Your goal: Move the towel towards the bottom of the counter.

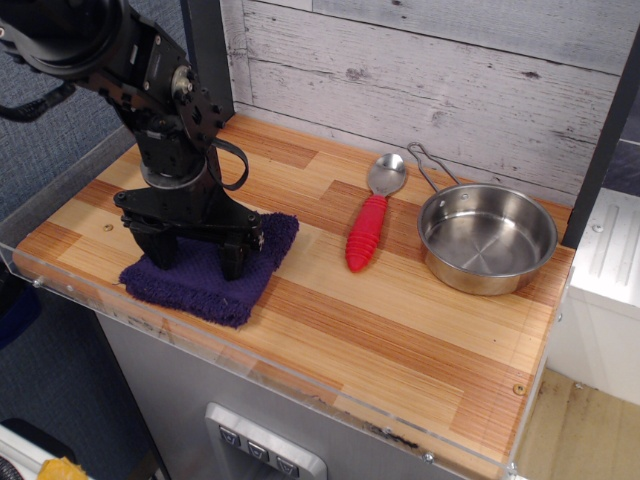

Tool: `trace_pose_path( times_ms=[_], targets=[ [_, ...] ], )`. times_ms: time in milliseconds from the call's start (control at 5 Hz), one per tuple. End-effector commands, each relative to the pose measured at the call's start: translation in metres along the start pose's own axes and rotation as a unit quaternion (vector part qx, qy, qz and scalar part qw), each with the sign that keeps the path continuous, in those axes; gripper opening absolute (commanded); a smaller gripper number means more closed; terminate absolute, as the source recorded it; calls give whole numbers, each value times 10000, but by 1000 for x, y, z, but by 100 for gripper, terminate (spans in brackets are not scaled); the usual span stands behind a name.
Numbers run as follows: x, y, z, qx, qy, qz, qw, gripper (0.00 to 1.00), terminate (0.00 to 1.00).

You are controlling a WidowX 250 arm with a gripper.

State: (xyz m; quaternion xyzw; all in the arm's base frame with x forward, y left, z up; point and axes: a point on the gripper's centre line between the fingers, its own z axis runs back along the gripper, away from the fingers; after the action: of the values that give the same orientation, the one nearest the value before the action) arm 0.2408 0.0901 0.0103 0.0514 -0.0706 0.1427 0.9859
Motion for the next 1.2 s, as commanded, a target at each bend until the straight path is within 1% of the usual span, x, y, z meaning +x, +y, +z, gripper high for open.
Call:
trace_pose_path(
  times_ms=[0, 200, 400, 600, 800, 1000],
  targets=[
    [-6, 6, 13, -36, 135, 106, 9998, 100, 0],
    [8, 13, 35, -138, -64, 337, 9993, 100, 0],
    [17, 16, 47, -262, -145, 424, 9987, 100, 0],
    [23, 15, 62, -392, -291, 476, 9977, 100, 0],
    [22, 15, 78, -485, -435, 515, 9965, 100, 0],
    [22, 15, 78, -485, -435, 515, 9965, 100, 0]
  ],
)
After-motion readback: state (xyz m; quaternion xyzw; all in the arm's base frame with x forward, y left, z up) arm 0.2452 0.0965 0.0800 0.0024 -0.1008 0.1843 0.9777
